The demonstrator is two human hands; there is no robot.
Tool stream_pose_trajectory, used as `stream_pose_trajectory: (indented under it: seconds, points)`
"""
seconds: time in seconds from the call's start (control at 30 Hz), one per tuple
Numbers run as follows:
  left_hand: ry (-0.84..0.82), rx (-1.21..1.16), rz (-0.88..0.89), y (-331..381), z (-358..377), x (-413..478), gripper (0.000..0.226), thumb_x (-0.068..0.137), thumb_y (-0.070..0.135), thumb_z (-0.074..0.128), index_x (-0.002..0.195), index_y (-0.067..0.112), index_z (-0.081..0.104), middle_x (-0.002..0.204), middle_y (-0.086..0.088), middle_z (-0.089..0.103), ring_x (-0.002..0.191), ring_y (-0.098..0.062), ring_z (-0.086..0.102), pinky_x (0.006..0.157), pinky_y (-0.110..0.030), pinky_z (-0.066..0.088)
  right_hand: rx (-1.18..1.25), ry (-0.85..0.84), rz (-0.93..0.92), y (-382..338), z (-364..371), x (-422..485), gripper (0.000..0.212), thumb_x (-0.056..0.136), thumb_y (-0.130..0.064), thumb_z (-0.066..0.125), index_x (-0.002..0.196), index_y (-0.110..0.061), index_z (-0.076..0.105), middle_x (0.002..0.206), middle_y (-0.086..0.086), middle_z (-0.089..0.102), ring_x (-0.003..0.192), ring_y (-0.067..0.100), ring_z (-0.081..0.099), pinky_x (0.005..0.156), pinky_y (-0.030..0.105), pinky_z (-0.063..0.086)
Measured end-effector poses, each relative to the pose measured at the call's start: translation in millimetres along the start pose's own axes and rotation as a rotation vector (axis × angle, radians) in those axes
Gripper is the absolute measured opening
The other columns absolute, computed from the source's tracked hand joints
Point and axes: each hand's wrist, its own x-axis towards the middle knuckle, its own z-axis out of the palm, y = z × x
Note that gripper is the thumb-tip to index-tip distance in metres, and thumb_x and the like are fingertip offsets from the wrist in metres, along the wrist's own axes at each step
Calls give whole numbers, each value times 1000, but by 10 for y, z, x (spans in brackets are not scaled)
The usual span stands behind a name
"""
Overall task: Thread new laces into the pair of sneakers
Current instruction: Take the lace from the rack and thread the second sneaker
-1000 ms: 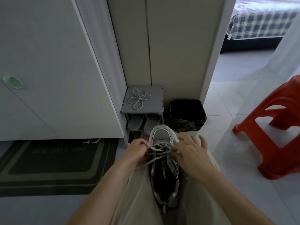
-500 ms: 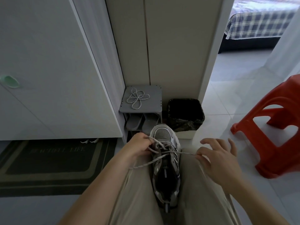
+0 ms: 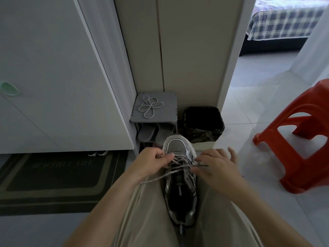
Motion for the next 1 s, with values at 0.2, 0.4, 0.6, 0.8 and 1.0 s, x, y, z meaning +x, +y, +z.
stream_pose_trajectory:
  seconds: [0.2,0.4,0.6,0.8,1.0]
  points:
    - [101,-103,-186,-99,28,23,36,87,37,64,60,13,65,60,3,65,68,-20,64,75,-38,55,50,174,-52,-103,190,35,36,76,-61,42,65,-35,66,84,-19,61,88,16,59,104,42,14]
    - [42,-237,-254,-100,71,7,29,89,28,64,87,-1,66,81,-8,70,79,-18,71,79,-41,59,98,213,18,192,67,-174,38,77,-59,41,65,-34,66,82,-18,59,87,16,56,102,49,22]
    - [50,-272,-256,-46,90,-6,31,92,30,59,101,0,61,93,-10,69,85,-19,70,79,-37,59,62,195,68,329,-40,-245,30,78,-56,51,64,-34,66,84,-23,52,91,18,55,102,55,24]
    - [6,-240,-280,-17,100,52,40,93,42,48,100,5,61,97,-11,72,84,-20,72,92,-46,52,50,188,94,485,-132,-333,42,80,-62,38,69,-34,67,88,-22,50,93,17,54,102,57,25]
    - [8,-300,-323,-6,138,102,41,99,30,43,108,-7,59,107,-26,66,98,-34,67,83,-39,55,29,171,164,658,-194,-454,70,82,-77,18,68,-29,68,84,-19,52,89,25,58,99,58,26]
